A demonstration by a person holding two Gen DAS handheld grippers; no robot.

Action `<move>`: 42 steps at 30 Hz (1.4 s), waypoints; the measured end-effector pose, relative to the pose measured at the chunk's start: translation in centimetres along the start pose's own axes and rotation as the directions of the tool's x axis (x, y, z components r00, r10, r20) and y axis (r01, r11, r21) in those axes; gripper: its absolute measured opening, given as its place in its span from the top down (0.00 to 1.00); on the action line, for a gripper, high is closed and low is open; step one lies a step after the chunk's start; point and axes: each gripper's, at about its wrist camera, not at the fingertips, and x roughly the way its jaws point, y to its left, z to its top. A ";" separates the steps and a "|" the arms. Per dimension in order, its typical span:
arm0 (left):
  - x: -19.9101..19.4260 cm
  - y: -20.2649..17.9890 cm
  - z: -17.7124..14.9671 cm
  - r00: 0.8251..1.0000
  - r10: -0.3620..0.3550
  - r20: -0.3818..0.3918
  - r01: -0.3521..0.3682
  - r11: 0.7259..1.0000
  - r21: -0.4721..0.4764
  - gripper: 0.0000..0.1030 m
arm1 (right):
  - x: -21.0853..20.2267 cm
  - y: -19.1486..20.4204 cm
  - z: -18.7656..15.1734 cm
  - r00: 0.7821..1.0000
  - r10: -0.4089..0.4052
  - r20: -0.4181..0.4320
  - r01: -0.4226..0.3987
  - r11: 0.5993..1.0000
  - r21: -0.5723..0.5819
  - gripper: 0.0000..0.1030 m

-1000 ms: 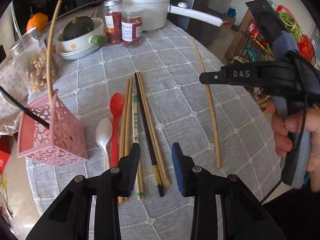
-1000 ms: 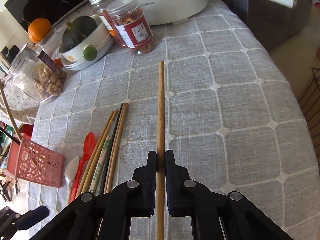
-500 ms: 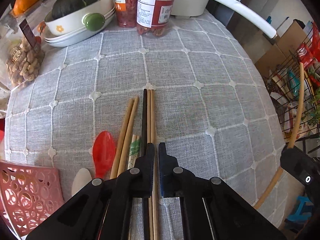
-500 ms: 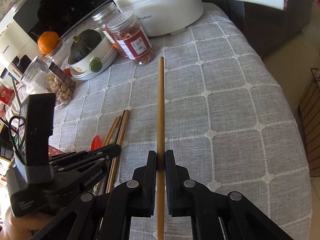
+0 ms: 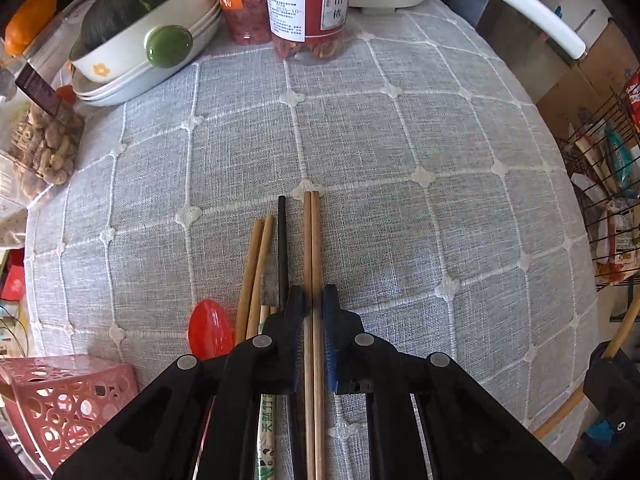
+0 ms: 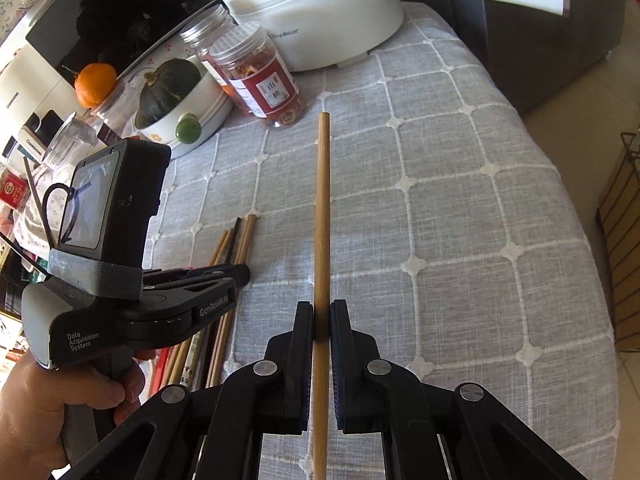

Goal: Organize utensils
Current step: 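Grasp a pair of wooden chopsticks with the left tool while the right tool holds its chopstick, then carry both tools' chopsticks upright into the pink basket and open both tools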

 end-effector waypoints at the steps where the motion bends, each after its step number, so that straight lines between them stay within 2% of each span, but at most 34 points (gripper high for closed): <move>1: -0.1 0.1 0.0 1.000 -0.009 -0.001 0.009 1.000 -0.008 0.91 | -0.1 0.1 0.0 1.000 0.000 0.001 0.000 1.000 -0.003 0.93; 6: -2.5 0.3 -1.8 0.993 -0.072 0.089 0.070 0.997 0.021 0.91 | -1.2 1.3 -0.1 1.000 0.012 0.029 -0.011 1.000 -0.024 0.93; 10: -6.4 1.0 -4.4 0.973 -0.133 0.189 0.123 0.990 0.064 0.91 | -2.6 2.6 -0.4 0.998 0.017 0.063 -0.014 0.999 -0.053 0.93; 14: -11.4 1.4 -7.5 0.935 -0.171 0.311 0.136 0.982 0.132 0.91 | -4.4 4.4 -0.9 0.993 0.013 0.118 -0.001 0.995 -0.102 0.93; 20: -18.3 3.8 -11.7 0.862 -0.233 0.450 0.168 0.969 0.181 0.91 | -6.8 7.5 -1.2 0.983 0.030 0.183 0.004 0.983 -0.182 0.93; 25: -23.6 7.3 -14.5 0.774 -0.255 0.580 0.190 0.967 0.172 0.91 | -8.3 9.8 -0.9 0.972 0.075 0.222 -0.025 0.975 -0.221 0.93; 28: -25.9 9.3 -15.6 0.703 -0.237 0.670 0.186 0.971 0.148 0.91 | -9.1 11.3 -0.8 0.965 0.107 0.241 -0.047 0.969 -0.244 0.93; 31: -27.6 11.8 -16.5 0.608 -0.200 0.768 0.180 0.977 0.111 0.91 | -9.5 12.8 -0.7 0.957 0.138 0.255 -0.068 0.962 -0.266 0.93; 34: -28.1 14.0 -17.2 0.493 -0.141 0.859 0.160 0.985 0.069 0.91 | -9.5 14.2 -0.6 0.950 0.166 0.263 -0.090 0.956 -0.281 0.93; 35: -28.0 14.4 -17.2 0.470 -0.119 0.875 0.144 0.988 0.057 0.91 | -9.3 14.6 -0.5 0.949 0.175 0.262 -0.098 0.954 -0.284 0.93; 37: -27.5 15.5 -17.0 0.442 -0.084 0.893 0.130 0.991 0.028 0.91 | -9.0 15.3 -0.4 0.946 0.190 0.263 -0.110 0.951 -0.290 0.93; 42: -25.5 17.4 -16.1 0.384 0.021 0.923 0.091 0.994 -0.060 0.91 | -8.2 17.0 0.0 0.937 0.221 0.270 -0.137 0.945 -0.296 0.93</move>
